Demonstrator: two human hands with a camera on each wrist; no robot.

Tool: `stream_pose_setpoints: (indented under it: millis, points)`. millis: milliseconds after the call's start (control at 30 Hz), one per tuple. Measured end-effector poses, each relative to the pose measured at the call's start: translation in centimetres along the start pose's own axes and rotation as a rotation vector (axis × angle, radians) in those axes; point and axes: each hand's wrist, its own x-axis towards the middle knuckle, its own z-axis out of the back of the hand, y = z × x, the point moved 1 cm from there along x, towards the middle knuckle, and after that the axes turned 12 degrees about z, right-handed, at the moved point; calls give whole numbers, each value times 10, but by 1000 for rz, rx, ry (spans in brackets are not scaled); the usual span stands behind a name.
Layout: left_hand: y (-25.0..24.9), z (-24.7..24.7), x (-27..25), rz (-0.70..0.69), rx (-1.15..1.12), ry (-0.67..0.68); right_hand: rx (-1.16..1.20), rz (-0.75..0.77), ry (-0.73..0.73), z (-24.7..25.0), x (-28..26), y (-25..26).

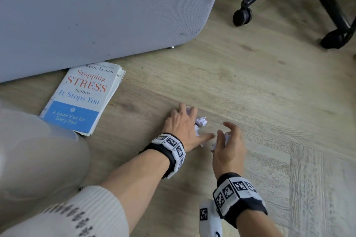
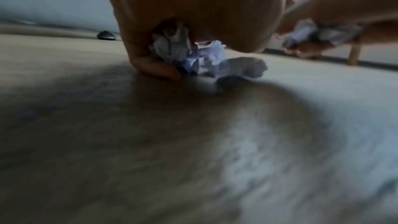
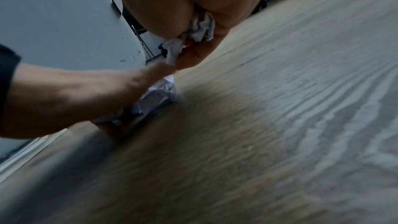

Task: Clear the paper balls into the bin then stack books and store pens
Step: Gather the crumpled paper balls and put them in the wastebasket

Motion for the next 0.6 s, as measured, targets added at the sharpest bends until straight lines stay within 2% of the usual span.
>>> stream_pose_setpoints:
  millis: [67,133,233,333,433,600]
  points:
    - [1,-5,-3,-42,71,-30,-46,-13,13,-7,4,1]
    - [5,-8,-8,-88,81,-46,-73,50,76,-14,7,5]
    - [10,-8,-22,-159,104,-28,-172,203,304,-24,7,11]
    - [13,-6,-34,-172,98,21,-265,205,454,-30,8,9]
    - [16,-7,-40,-159,104,55,-301,224,465,-32,6,9]
    - [20,-5,-51,-88,96,147,-328,81,368,-9,-26,-4]
